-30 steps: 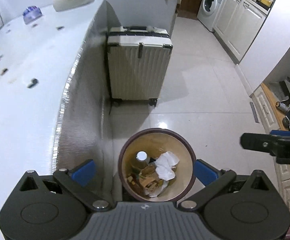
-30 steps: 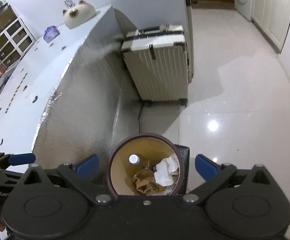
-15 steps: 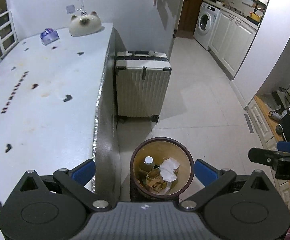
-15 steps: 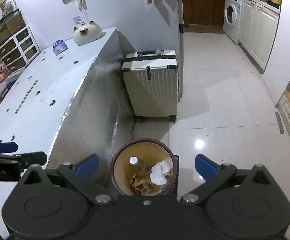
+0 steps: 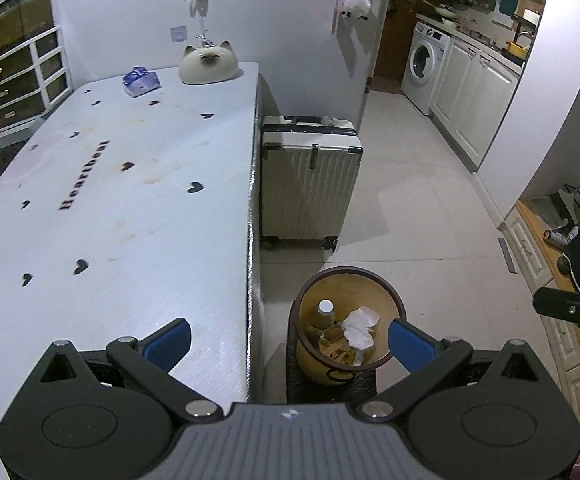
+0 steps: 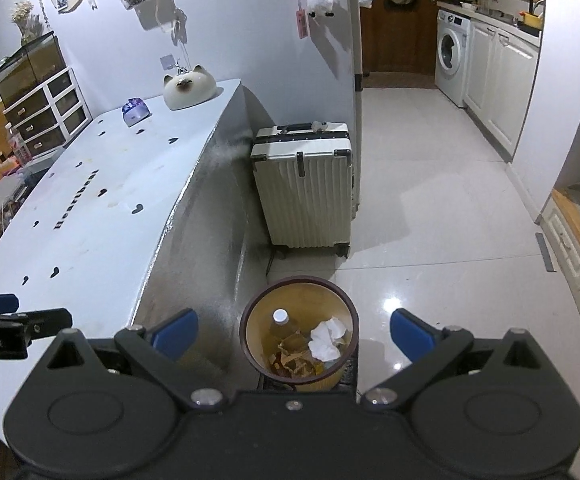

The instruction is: Collect trash

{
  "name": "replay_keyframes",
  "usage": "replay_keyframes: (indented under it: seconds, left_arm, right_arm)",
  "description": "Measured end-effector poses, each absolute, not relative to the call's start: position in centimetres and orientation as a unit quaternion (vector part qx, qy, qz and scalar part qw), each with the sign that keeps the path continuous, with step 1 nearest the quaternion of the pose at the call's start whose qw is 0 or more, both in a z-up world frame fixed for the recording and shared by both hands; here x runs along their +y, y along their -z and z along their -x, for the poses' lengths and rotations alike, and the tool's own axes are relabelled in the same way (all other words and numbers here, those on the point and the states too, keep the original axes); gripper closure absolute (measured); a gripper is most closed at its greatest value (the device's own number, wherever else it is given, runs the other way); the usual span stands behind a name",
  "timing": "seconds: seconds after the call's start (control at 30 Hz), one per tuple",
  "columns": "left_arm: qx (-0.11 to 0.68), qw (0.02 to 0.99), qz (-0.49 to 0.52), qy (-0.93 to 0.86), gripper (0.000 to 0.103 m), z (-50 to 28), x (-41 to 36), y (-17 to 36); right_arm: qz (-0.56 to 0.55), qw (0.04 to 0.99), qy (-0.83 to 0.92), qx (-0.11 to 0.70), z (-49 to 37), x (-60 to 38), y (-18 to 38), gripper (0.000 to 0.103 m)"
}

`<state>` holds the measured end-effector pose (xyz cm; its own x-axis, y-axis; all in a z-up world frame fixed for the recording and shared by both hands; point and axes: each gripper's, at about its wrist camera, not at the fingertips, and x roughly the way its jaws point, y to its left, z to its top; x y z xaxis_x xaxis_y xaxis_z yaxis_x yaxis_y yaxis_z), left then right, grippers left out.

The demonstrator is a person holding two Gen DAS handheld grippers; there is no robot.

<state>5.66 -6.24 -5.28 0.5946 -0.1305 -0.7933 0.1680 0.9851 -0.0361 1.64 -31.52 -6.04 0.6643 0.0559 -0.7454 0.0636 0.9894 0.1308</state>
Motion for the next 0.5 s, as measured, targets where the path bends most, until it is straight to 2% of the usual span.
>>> replay_keyframes:
  seconds: [0.5]
  left_arm:
    - [0.434, 0.898, -0.025, 0.067, 0.000, -2.3, -6.2, 3.8]
  right_arm:
    - [-0.064, 0.906, 0.013, 0.418, 2.6, -31.3, 5.2, 0.000]
